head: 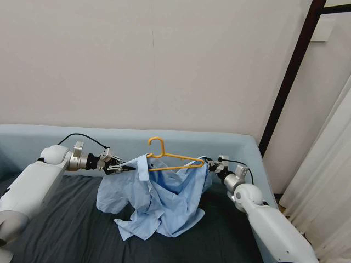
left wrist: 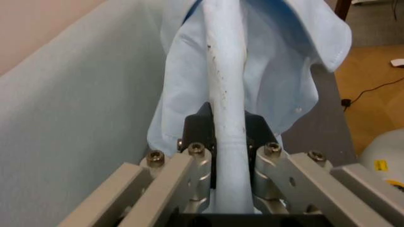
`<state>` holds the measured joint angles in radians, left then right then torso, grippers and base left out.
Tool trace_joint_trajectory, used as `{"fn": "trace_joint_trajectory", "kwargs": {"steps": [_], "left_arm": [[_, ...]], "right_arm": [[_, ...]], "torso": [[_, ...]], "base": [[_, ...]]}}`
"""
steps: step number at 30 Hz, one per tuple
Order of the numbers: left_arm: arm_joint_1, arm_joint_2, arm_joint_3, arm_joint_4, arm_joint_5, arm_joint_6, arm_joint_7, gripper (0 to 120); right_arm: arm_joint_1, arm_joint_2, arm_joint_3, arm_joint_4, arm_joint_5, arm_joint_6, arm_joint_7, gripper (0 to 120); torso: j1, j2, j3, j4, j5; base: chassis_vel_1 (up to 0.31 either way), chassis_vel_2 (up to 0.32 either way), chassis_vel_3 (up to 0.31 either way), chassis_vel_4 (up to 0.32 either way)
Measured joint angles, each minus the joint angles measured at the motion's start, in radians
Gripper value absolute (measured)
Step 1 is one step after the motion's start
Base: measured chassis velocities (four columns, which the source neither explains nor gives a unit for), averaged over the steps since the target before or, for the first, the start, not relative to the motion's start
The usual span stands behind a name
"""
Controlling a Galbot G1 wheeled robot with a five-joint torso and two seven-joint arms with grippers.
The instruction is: Pick up the clothes from the sofa and hang them on the clothes hanger.
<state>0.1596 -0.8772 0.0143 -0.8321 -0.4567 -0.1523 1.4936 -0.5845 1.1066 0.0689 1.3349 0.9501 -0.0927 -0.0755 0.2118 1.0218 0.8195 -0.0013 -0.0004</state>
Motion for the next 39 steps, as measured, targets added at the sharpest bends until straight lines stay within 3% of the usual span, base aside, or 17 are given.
{"fn": "trace_joint_trajectory", "kwargs": {"steps": [11,24,31,39], "left_arm": [[-0.002,0.025,0.001,-0.013,0.037,-0.004,0.005,6],[-0.001,0.063,-0.008,-0.023,0.048,-0.022,-0.026,6],[-0.004,0.094,-0.012,-0.028,-0.025,-0.015,-0.051,6],[0.048,0.102,-0.032,-0.068,0.031,-0.015,-0.086,6]], "right_arm": [[-0.045,-0.058,0.048,0.221,0.049,0.086,-0.027,0],[-0.054,-0.099,0.113,0.328,0.078,0.1,-0.079,0],[-0.101,-0.122,0.14,0.363,0.047,0.116,-0.134,0],[-0.139,-0.13,0.157,0.452,0.168,0.169,-0.251,0]], "torso": [[0.0,0.0,0.0,0.0001,-0.0003],[0.0,0.0,0.0,0.0001,-0.0002],[0.0,0.0,0.0,-0.0001,0.0],[0.0,0.0,0.0,0.0002,-0.0002]], "base": [[0.0,0.0,0.0,0.0],[0.0,0.0,0.0,0.0],[0.0,0.0,0.0,0.0],[0.0,0.0,0.0,0.0]]}}
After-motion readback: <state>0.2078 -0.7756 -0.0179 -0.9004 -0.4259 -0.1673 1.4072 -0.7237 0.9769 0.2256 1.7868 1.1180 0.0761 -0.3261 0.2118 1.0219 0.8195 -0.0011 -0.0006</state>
